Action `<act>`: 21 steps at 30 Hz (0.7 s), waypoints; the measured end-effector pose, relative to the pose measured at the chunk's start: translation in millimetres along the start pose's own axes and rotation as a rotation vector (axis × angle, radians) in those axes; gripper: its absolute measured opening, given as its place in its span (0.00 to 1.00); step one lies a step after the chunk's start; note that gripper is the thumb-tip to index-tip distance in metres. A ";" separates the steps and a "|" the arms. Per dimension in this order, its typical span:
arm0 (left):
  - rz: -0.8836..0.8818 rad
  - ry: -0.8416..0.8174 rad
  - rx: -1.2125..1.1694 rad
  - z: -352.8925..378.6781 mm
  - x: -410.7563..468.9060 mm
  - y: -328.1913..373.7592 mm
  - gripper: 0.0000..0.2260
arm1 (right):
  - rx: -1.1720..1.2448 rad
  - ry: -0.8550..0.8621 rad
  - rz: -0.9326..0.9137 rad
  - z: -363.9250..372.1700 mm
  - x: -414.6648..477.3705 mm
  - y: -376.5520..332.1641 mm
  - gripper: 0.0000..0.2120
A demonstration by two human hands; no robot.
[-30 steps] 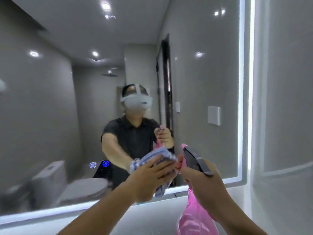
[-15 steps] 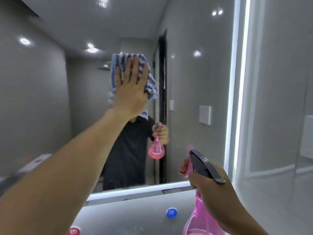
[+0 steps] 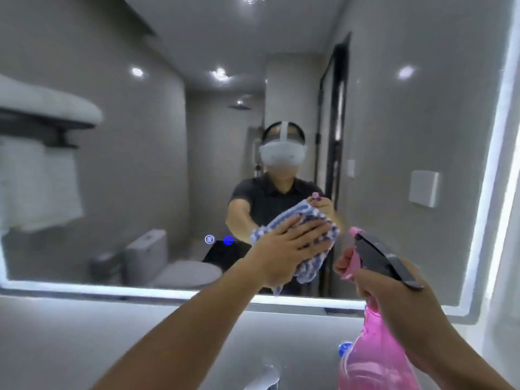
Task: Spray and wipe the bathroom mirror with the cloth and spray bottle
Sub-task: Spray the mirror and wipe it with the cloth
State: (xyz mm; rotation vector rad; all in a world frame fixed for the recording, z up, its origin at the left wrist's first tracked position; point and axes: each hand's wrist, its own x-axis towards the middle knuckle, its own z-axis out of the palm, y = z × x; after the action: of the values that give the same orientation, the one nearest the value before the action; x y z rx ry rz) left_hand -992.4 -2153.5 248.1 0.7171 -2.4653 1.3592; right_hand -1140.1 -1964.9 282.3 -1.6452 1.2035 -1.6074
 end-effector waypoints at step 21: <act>-0.957 0.317 -0.135 -1.5 -203.6 -194.9 0.28 | -0.063 -0.019 -0.069 121.3 26.5 -36.8 0.13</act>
State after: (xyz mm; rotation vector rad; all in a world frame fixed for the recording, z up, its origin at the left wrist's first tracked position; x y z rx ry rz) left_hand -717.1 -2177.7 303.4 1.2851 -1.5654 0.8237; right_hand -1017.3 -1995.7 309.5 -1.7560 1.2114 -1.6062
